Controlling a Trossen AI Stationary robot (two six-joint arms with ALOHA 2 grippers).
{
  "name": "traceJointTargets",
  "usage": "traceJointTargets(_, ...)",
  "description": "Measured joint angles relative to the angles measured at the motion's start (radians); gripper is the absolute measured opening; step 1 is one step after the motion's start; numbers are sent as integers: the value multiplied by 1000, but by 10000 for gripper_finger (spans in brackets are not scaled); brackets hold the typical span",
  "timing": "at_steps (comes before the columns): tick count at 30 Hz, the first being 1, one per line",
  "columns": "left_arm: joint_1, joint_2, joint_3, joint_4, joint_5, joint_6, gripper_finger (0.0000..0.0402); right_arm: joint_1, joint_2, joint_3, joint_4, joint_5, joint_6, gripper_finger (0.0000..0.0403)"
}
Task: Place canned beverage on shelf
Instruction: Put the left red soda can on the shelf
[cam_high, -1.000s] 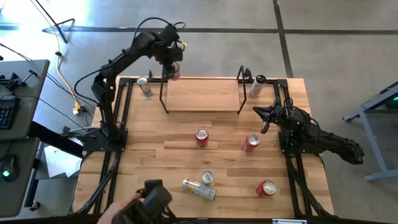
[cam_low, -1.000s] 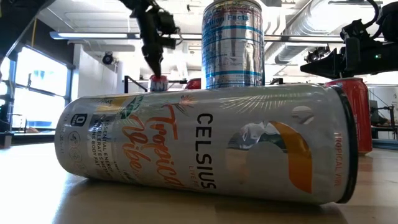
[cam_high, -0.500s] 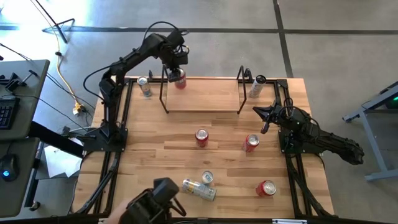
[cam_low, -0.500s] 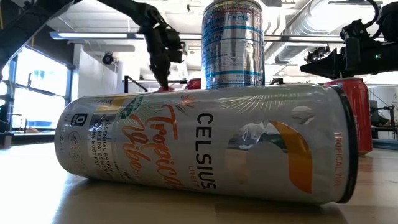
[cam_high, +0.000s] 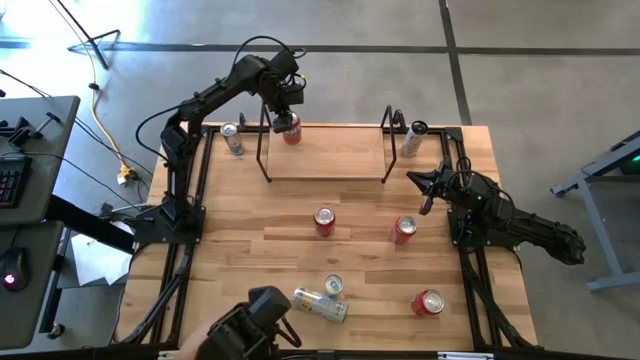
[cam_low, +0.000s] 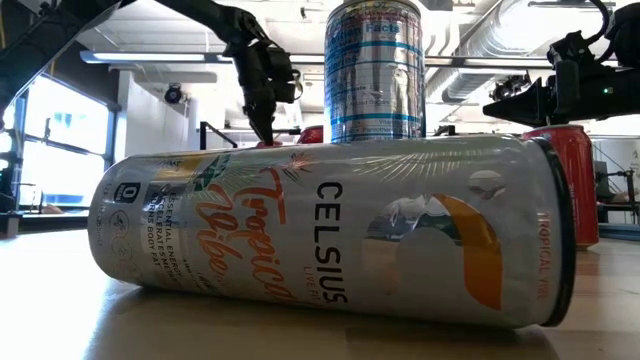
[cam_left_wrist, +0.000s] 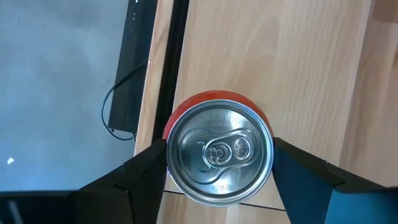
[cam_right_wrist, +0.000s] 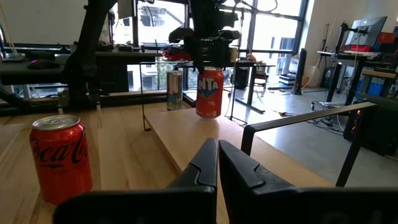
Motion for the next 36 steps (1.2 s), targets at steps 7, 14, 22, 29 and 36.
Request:
traceJointTargets(7,-9,1,0,0,0,-1,238,0,0,0,0,0,0,0)
traceJointTargets(14,-15,1,0,-7,0,-7,251,0,0,0,0,0,0,0)
traceJointTargets(22,-14,1,0,-12,-17,-7,253,0,0,0,0,0,0,0)
traceJointTargets(29,-14,1,-1,-12,-64,-2,254,0,0,0,0,0,0,0)
traceJointTargets(36,-21,1,-1,-29,-54,16,257,0,0,0,0,0,0,0)
